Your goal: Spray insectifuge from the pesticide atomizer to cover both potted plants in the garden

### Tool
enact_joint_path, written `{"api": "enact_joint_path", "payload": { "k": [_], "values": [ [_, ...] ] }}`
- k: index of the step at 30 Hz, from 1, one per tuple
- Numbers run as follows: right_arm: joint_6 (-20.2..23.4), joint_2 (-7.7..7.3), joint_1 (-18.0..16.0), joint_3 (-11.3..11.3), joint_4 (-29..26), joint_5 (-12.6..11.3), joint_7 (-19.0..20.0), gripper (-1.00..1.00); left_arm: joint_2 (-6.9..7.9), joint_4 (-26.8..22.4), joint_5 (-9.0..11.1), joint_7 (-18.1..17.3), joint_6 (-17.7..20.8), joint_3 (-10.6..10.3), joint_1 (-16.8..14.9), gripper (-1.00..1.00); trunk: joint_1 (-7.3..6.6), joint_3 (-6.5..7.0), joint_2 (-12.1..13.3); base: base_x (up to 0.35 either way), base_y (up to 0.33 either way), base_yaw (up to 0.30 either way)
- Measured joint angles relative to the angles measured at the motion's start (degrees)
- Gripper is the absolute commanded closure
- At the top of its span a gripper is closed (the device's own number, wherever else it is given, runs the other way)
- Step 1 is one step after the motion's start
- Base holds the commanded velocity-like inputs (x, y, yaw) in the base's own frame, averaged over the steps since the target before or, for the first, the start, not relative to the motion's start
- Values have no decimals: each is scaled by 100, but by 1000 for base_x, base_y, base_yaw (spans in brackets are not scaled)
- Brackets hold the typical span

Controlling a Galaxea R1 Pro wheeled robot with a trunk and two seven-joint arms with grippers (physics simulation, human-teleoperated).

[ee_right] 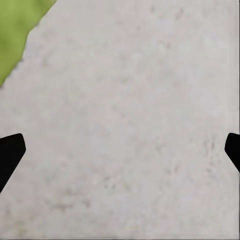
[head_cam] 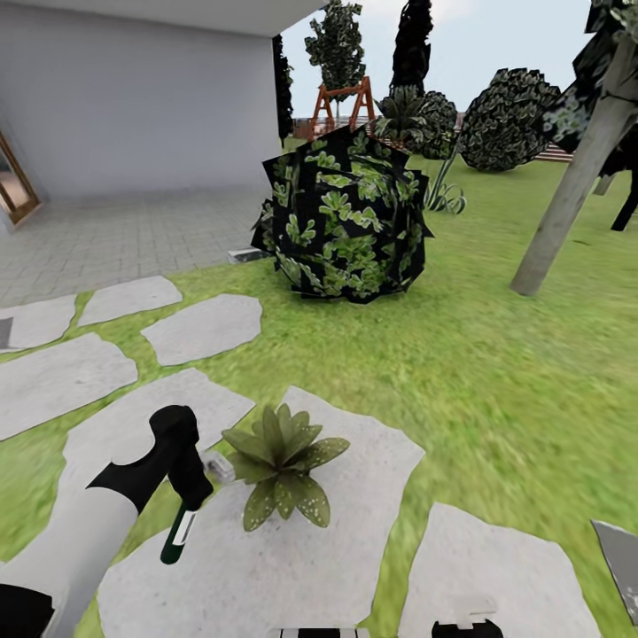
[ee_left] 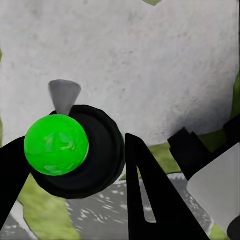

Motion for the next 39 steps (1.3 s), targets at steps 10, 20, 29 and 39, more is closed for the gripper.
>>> {"api": "enact_joint_path", "payload": {
  "k": [10, 20, 29, 39],
  "values": [
    [2, 0, 0, 0, 4, 0, 2, -100, 8, 0, -3, -1, 3, 0, 41, 100, 2, 0, 0, -69, 51, -294],
    [2, 0, 0, -1, 6, 0, 4, -100, -26, 0, -4, -2, 9, 3, 44, 100, 0, 0, 0, -39, 289, -294],
    [-7, -6, -1, 0, 7, 0, 0, -100, -14, -2, -9, -1, 9, -2, 46, 100, 1, 0, 0, -105, 216, -42],
    [-2, -80, -1, -1, 7, 0, 2, -100, -25, -1, -10, -1, 22, -4, 54, 100, -3, 0, 0, 129, 105, 0]
  ]
}}
